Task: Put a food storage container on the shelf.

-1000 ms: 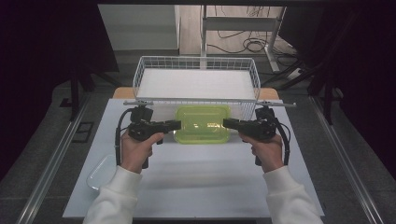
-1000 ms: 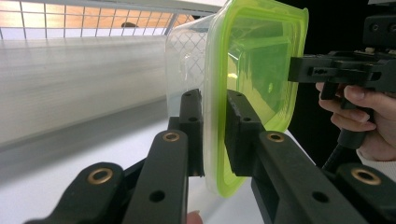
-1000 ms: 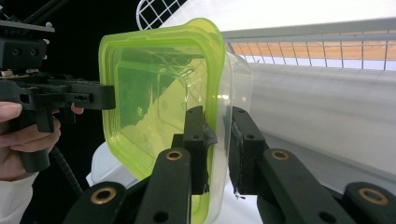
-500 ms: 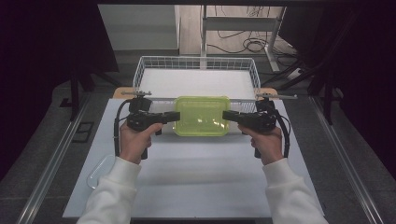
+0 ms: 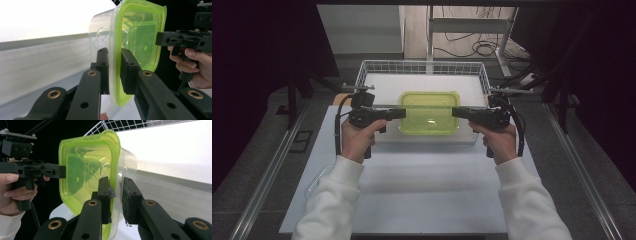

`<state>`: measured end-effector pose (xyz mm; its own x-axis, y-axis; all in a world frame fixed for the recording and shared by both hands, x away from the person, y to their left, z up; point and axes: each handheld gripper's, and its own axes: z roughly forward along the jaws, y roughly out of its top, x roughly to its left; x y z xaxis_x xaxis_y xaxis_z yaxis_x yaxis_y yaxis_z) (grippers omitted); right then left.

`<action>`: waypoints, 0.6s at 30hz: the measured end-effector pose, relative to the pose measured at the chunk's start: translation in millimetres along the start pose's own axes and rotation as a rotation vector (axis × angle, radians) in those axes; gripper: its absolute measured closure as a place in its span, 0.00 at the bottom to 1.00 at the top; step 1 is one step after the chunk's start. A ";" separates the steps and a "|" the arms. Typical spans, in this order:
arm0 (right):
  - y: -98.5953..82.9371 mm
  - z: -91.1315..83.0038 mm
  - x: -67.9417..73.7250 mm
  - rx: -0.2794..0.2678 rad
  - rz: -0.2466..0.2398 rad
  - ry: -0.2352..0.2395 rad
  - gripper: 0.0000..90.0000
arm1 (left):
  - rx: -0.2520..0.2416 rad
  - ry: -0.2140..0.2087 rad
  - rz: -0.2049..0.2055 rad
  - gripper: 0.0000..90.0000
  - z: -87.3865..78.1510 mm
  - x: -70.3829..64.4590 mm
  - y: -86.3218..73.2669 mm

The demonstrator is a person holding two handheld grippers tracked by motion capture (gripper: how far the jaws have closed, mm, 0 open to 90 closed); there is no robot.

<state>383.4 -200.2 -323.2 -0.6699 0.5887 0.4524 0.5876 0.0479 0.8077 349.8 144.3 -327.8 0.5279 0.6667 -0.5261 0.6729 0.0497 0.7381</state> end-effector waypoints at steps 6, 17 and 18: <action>3.9 3.9 -3.5 -0.011 0.008 0.008 0.86 | -0.005 0.001 -0.006 0.89 0.3 3.0 5.8; 26.8 15.4 -9.1 -0.039 0.009 0.014 0.86 | -0.017 0.016 -0.009 0.89 2.5 13.0 30.2; 27.6 17.3 -10.5 -0.037 0.011 0.014 0.86 | -0.014 0.019 -0.012 0.89 3.8 15.2 31.8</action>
<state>414.5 -191.1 -312.2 -0.6697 0.5780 0.4664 0.5778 0.0109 0.8161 381.2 153.1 -313.9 0.5098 0.6802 -0.5268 0.6715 0.0681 0.7378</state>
